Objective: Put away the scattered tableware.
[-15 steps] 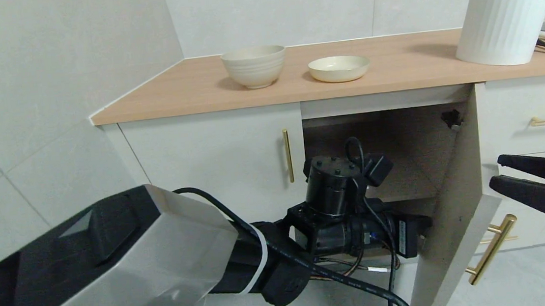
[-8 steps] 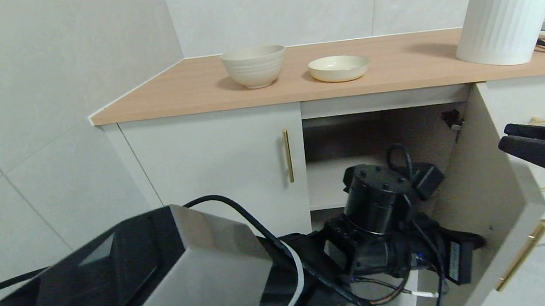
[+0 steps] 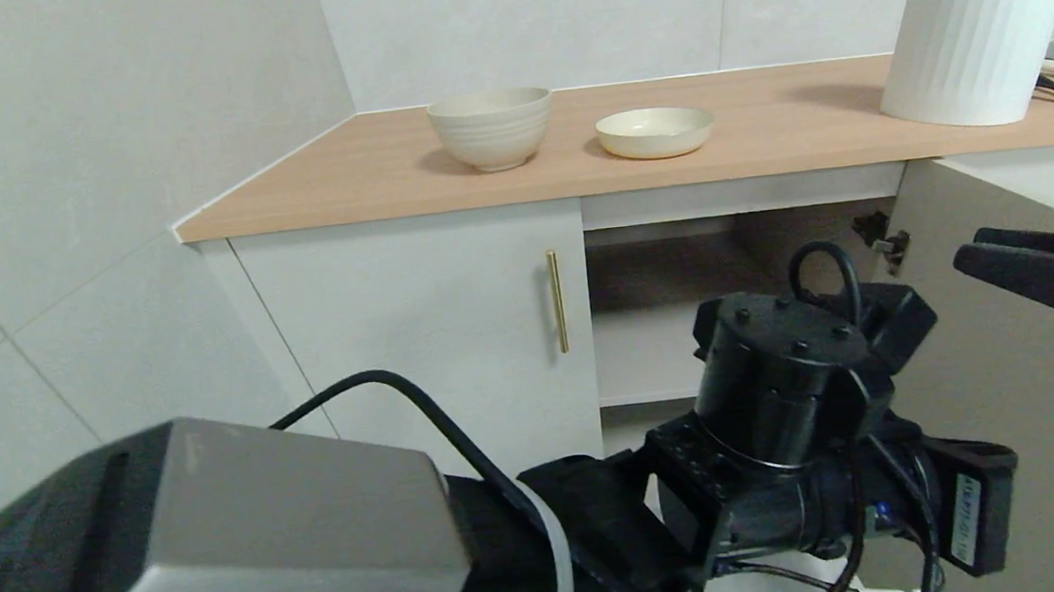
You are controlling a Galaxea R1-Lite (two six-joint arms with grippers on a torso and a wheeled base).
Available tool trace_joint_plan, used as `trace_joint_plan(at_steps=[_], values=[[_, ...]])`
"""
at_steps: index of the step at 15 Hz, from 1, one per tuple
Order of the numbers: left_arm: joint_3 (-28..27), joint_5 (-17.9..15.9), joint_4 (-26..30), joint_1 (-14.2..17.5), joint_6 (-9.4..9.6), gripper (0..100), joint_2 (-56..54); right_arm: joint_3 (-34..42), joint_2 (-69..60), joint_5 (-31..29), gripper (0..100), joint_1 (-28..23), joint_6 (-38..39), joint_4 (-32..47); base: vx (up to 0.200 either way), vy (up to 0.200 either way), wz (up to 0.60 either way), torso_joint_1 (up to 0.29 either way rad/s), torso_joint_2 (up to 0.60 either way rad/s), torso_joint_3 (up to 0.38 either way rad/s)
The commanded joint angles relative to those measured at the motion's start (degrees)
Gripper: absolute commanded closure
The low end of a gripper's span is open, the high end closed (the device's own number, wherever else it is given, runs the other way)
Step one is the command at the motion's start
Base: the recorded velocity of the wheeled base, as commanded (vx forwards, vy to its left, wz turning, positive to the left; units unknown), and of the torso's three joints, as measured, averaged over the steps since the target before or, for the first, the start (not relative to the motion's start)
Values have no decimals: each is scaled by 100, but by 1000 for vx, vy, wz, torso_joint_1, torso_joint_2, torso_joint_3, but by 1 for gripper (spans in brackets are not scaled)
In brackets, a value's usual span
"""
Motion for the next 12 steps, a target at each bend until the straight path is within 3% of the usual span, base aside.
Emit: trace_joint_plan(at_steps=[1,4,5,7,9,10,12], values=[[398,41,-9,455,-1,100,-748,-46,280,3,0,5,-1,-3,0,0,0,0,0,0],[1567,41,-18,1211,61,100,-1960,-520,825,12,0,5,-27,498,0,0,0,0,0,0],[2006,49,-9,1501,158,100,-2418,-828,1229,21,0,5,-27,647,0,0,0,0,0,0],[2727,41,35,2169,421,100,-3252,-1259,1906,21,0,-145,-63,656,0,0,0,0,0,0],[3307,41,70,3180,782,100,-3894,-1874,2451,21,0,-294,-194,700,0,0,0,0,0,0],[3536,41,88,3514,817,100,-4175,-2076,2539,12,0,-312,-194,770,0,0,0,0,0,0],[3791,49,272,3883,817,100,-4571,-2173,2459,-111,0,-312,-194,1095,0,0,0,0,0,0]])
